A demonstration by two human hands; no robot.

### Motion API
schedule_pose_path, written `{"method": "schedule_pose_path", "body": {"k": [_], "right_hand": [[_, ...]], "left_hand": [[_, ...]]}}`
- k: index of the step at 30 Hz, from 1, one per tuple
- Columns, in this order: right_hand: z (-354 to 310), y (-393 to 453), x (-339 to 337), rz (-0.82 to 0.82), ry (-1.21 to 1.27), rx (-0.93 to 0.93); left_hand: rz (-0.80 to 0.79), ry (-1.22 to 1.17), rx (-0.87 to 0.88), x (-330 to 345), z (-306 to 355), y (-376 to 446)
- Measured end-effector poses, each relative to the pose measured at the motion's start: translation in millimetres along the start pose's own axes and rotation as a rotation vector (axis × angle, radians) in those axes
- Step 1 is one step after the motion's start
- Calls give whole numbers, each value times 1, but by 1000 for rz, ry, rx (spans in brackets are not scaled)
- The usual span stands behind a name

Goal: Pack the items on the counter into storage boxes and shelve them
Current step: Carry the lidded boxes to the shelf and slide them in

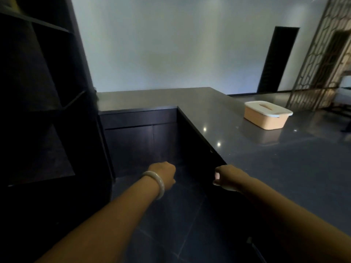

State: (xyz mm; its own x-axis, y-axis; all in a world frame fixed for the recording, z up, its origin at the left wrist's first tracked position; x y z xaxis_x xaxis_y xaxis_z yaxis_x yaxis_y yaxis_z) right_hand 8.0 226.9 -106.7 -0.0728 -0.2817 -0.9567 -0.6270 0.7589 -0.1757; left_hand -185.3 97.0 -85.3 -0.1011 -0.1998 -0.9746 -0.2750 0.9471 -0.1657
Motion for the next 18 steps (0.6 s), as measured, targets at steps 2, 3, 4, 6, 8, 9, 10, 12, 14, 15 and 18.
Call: {"method": "schedule_pose_path", "body": {"k": [2,3,4,6,8,9,10,12,14,15,18], "right_hand": [[20,30,-8,14,-1,67],[32,45,-12,16,-4,97],[44,61,-17,17,-5,125],[68,94,-29,30,-9,173],[91,129,-40,39,-27,206],[103,148,-44,43,-29,218],[114,168,-49,50,-24,226],[137,208,-61,65,-3,242],[160,245,-74,72,23,275],[171,263,-81,74,38,296],[202,307,-101,86,72,354]], "left_hand": [[-19,10,53,-4,-2,47],[-24,15,84,-6,-1,71],[-23,19,114,-9,1,96],[-6,22,167,-16,7,145],[23,36,220,-26,16,194],[38,41,244,-32,20,220],[48,47,267,-38,25,247],[66,56,306,-50,35,299],[68,72,349,-64,43,350],[62,81,369,-71,47,376],[91,104,414,-94,58,445]]}}
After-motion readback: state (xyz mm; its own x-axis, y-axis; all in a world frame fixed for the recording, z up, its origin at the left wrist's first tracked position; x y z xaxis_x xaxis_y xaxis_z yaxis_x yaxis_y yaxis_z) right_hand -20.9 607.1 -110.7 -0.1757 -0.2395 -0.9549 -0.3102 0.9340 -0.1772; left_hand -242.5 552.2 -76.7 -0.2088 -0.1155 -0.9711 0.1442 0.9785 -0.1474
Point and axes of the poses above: each hand's wrist, its own y-axis towards the middle knuckle, its own x-axis out of the palm, z = x × y, the point moved 1 cm from there along y, towards the middle knuckle, and after that the axes turned 4 degrees about y, right-handed, at the moved point
